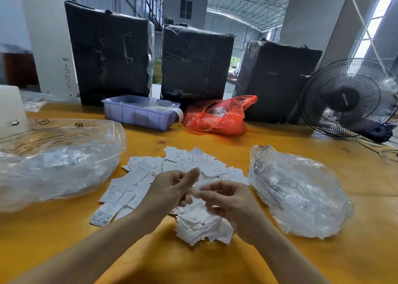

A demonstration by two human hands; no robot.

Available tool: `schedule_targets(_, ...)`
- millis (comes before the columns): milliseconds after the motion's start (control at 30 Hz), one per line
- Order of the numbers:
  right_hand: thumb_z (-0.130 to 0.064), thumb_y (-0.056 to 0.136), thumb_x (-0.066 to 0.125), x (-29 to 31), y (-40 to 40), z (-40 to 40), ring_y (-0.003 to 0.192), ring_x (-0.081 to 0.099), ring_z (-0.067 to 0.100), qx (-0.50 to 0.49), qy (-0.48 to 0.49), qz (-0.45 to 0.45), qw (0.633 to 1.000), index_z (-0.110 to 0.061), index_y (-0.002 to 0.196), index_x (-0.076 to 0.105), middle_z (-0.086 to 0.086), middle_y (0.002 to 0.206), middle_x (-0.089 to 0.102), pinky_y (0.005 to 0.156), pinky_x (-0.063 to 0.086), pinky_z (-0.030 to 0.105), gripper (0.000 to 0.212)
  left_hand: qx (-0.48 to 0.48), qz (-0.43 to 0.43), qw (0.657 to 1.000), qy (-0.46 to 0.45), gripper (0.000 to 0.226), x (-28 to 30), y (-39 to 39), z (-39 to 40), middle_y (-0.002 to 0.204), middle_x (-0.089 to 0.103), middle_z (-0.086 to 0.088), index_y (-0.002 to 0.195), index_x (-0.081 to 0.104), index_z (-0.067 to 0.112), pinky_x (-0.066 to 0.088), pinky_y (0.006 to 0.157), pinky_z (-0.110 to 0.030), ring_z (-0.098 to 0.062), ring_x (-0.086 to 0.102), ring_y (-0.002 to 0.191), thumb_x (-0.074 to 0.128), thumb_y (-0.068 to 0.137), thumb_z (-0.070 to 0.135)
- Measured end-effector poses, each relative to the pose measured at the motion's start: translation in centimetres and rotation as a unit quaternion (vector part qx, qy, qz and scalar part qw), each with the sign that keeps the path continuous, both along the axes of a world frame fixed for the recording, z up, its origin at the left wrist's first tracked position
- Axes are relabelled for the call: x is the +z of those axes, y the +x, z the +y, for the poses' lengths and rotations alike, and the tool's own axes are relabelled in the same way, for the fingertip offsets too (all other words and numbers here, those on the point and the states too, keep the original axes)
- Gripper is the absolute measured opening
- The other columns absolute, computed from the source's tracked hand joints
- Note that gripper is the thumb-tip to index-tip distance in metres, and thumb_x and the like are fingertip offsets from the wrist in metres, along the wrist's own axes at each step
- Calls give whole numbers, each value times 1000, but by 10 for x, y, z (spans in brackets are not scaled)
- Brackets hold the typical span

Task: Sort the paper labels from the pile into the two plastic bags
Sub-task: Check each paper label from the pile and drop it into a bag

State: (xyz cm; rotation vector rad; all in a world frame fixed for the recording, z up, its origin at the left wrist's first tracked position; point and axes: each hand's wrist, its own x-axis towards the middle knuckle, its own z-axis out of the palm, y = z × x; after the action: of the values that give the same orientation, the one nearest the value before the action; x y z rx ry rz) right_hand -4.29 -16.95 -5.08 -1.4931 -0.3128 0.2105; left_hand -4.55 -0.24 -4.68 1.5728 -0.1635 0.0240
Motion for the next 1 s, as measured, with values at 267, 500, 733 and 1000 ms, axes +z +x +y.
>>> schedule_targets(267,1,79,68,3,2,0,66,63,13,-40,26,47,998,-8,87,66,2,72,66,60,52,24,12,-66,62,996,20,48,3,-1,3,75,70,-10,103,63,7,50,56,-19,-15,67,66,83,60,4)
schedule_targets(500,-26,64,75,5,1,0,55,55,9,-73,55,49,995,-9,76,73,1,60,58,54,49,20,21,-108,59,992,33,29,3,-2,5,78,71,-8,101,65,6,50,58,-17,-10,65,66,76,74,3)
schedule_targets(733,-18,57,77,6,-2,1,63,58,10,-50,58,61,995,-16,67,73,0,68,64,65,44,25,11,-77,33,996,11,44,-2,-3,-4,76,71,-3,92,73,11,45,56,-16,-6,59,62,77,58,37)
schedule_targets(1000,-27,58,78,6,-2,1,61,55,10,-55,35,57,996,-15,73,67,-1,67,60,62,42,25,22,-27,12,999,23,23,-4,3,5,67,68,-1,81,76,8,42,51,-10,0,56,54,78,63,23)
